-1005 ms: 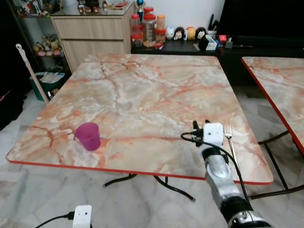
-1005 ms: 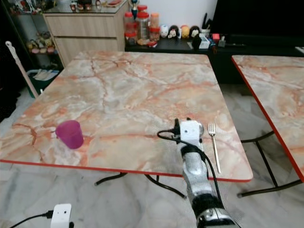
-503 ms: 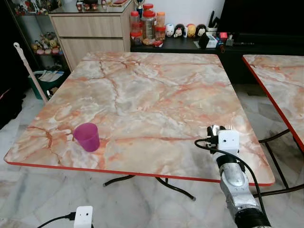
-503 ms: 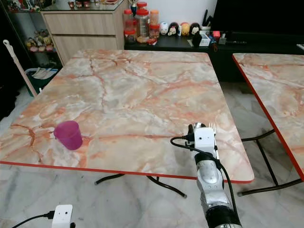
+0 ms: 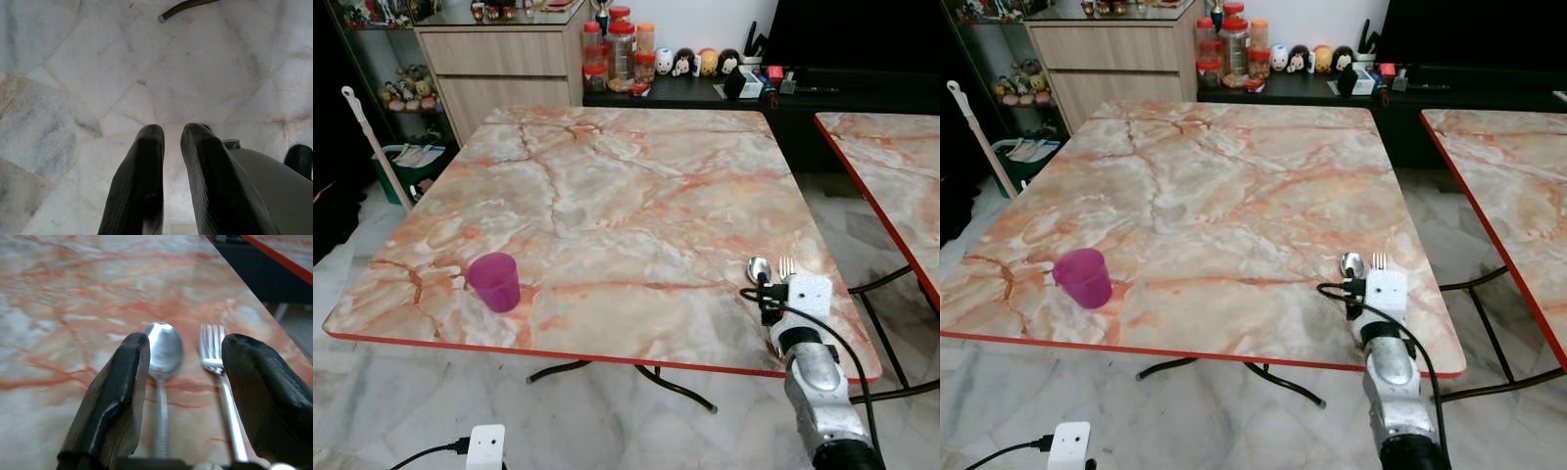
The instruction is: Setting the table
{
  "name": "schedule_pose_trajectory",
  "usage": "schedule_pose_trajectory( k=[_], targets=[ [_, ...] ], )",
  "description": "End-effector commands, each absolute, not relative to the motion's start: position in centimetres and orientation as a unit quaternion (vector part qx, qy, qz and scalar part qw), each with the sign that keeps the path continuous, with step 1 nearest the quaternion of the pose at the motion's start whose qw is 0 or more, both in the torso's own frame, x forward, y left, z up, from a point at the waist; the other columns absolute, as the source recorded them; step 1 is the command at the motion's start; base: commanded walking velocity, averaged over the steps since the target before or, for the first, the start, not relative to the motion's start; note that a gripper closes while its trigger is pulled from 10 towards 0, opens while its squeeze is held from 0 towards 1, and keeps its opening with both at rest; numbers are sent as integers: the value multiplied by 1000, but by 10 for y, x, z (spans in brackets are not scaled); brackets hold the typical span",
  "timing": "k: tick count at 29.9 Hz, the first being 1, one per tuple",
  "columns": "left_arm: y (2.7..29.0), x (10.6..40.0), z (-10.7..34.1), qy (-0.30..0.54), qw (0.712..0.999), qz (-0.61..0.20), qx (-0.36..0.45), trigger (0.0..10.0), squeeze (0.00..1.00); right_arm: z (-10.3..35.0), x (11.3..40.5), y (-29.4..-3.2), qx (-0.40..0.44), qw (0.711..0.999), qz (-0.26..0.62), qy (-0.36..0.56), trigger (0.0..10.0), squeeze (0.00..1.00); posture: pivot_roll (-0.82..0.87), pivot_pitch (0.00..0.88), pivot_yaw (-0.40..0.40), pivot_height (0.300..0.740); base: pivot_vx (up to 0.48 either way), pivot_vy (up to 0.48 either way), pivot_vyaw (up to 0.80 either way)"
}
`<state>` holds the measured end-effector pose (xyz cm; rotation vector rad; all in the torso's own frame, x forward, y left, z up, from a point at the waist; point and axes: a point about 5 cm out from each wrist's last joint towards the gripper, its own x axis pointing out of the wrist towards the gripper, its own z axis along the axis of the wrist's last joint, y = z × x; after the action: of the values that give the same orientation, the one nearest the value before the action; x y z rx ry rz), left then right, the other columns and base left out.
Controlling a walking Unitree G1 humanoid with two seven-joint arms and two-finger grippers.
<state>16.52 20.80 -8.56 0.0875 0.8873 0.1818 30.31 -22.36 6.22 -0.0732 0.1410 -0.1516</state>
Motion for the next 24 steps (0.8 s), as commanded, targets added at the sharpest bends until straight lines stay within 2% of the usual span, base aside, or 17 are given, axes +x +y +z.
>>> schedule_pose_trajectory(
  k=[1, 11, 17, 24],
  targets=[
    [208, 164, -86, 433, 897, 83, 44, 10000, 0, 67, 308, -227, -31, 994, -78, 72, 10000, 0, 1, 0, 4, 732, 0, 0, 0],
    [208, 166, -86, 433, 897, 81, 46, 10000, 0, 73, 320, -219, -7, 995, -50, 88, 10000, 0, 8, 0, 3, 732, 0, 0, 0],
    [208, 165, -86, 434, 896, 79, 45, 10000, 0, 68, 317, -212, -6, 994, -48, 100, 10000, 0, 9, 0, 4, 732, 0, 0, 0],
    [208, 165, -86, 436, 896, 75, 46, 10000, 0, 66, 313, -217, 5, 991, -71, 111, 10000, 0, -1, 0, 8, 732, 0, 0, 0]
  ],
)
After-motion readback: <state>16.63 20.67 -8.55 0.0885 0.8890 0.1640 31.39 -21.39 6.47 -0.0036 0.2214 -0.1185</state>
